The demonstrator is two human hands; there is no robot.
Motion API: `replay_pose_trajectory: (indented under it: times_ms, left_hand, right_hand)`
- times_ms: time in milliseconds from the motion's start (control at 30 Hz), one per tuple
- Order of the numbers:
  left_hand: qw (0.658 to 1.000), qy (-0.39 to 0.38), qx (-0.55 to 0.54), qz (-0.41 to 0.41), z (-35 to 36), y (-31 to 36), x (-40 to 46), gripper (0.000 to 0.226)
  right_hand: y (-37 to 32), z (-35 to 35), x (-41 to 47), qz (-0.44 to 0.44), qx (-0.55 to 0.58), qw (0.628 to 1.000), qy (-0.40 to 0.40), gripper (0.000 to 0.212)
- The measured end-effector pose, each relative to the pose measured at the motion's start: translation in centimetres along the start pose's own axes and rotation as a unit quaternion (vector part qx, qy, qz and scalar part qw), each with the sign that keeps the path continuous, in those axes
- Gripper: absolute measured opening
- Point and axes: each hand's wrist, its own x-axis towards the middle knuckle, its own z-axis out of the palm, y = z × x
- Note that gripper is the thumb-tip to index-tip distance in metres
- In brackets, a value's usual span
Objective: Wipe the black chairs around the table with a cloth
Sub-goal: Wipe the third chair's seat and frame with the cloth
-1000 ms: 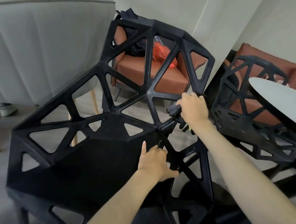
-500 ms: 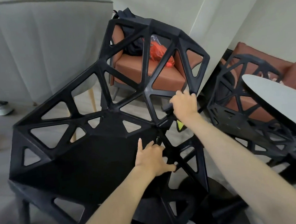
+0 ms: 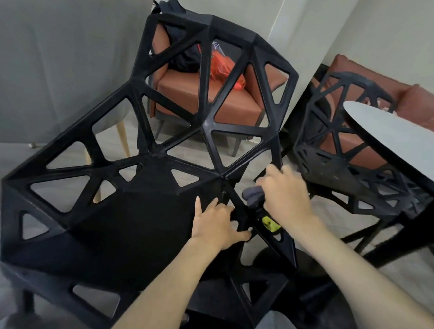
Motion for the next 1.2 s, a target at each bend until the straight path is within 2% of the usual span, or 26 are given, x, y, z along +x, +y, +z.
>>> replay_pose_trajectory:
  times_ms: [133, 200, 400, 533, 600, 700, 833, 933, 1000, 1033, 1100, 1200]
  left_hand:
    - [1.000, -0.013, 0.002, -0.011, -0.2, 0.0, -0.1, 0.090]
    - [1.000, -0.017, -0.007, -0.016, -0.2, -0.1, -0.3, 0.091]
    - [1.000, -0.008, -0.015, -0.010, -0.1, -0.2, -0.1, 0.092]
    - [1.000, -0.012, -0.006, -0.012, -0.1, -0.2, -0.1, 0.091]
    - [1.000, -0.014, -0.007, -0.014, -0.3, -0.2, -0.2, 0.089]
    - [1.000, -0.018, -0.012, -0.016, -0.5, -0.1, -0.4, 0.092]
    - [1.000, -0.026, -0.006, -0.007, -0.6, 0.0, -0.5, 0.095]
    - [0.997, -0.074, 0.023, 0.015, -1.6, -0.2, 0.0, 0.100]
    - [0.993, -0.120, 0.000, 0.022, -3.4, -0.6, 0.9, 0.101]
    - [0.991, -0.132, -0.013, 0.028, -4.7, -0.8, 1.6, 0.101]
    - [0.992, -0.104, 0.012, 0.064, -7.6, -1.0, 3.6, 0.091]
    - [0.994, 0.001, 0.060, 0.097, -12.4, -0.3, 7.8, 0.063]
  right_hand:
    - [-2.9, 1.6, 0.2, -0.055, 0.010, 0.997, -0.045, 0.023]
    - [-2.8, 1.3, -0.4, -0.052, 0.010, 0.997, -0.054, 0.023]
    - [0.8, 0.9, -2.1, 0.047, 0.039, 0.997, 0.042, 0.030]
    - [-1.8, 2.6, -1.9, -0.057, 0.066, 0.995, -0.037, 0.026]
    - [-1.9, 2.6, -1.5, -0.064, 0.073, 0.994, -0.046, 0.029]
    - [-0.6, 1.5, -1.5, 0.007, 0.075, 0.997, 0.022, 0.027]
    - [2.6, 1.1, -0.3, 0.105, 0.108, 0.981, 0.124, 0.038]
    - [3.9, 1.7, 1.4, 0.182, 0.217, 0.952, 0.120, 0.040]
    - [3.4, 2.0, 2.1, 0.218, 0.323, 0.915, 0.106, 0.037]
    - [3.0, 2.1, 2.2, 0.224, 0.340, 0.907, 0.107, 0.035]
    - [2.1, 2.5, 2.0, 0.227, 0.330, 0.909, 0.113, 0.035]
    - [1.5, 2.9, 1.8, 0.237, 0.318, 0.911, 0.117, 0.036]
